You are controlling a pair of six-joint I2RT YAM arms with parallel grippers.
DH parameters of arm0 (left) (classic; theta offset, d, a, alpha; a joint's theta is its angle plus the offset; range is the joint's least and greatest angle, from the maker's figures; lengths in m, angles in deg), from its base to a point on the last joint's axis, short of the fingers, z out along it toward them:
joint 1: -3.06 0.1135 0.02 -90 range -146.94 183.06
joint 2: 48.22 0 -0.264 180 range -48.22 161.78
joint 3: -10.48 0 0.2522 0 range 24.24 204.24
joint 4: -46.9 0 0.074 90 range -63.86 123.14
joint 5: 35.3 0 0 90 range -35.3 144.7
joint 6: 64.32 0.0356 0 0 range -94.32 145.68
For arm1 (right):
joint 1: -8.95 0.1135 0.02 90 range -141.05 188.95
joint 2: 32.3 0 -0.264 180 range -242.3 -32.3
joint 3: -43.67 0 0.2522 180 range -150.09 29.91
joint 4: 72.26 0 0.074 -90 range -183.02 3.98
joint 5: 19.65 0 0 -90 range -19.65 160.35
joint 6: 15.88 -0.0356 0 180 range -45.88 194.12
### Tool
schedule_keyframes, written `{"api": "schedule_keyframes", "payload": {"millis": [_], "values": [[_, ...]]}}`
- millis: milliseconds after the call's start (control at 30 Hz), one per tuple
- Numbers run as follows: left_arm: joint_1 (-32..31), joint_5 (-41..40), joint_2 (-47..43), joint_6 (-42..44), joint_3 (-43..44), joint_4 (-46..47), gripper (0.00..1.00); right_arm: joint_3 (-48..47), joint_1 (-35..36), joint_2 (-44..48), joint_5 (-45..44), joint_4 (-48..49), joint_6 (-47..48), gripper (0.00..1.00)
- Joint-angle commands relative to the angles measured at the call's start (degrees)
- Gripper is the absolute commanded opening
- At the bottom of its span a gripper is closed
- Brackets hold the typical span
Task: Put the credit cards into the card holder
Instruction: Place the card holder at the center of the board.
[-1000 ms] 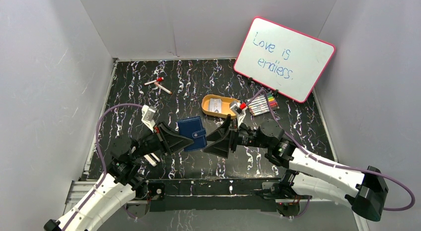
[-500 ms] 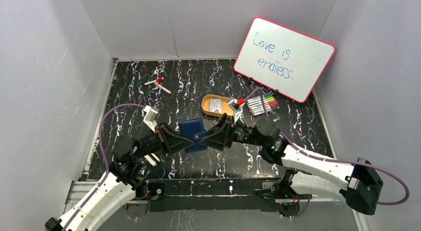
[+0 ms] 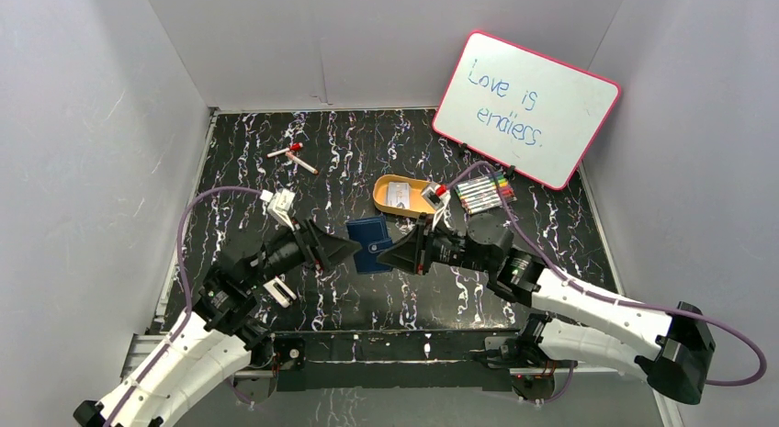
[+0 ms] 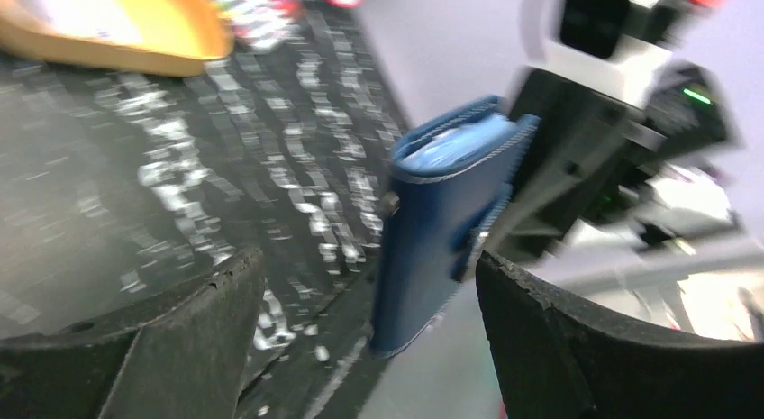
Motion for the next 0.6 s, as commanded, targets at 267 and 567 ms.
{"api": "schedule_keyframes", "payload": {"millis": [267, 567], "values": [[-0.03, -39.19, -4.06, 0.93, 7.67, -34.58, 0.84, 0.6, -1.49, -6.5, -20.69, -20.02, 2.86, 0.0], [-0.03, -37.26, 0.17, 8.12, 8.55, -28.3, 0.82, 5.07, -2.59, -18.11, -12.71, -3.03, -8.9, 0.0]]}}
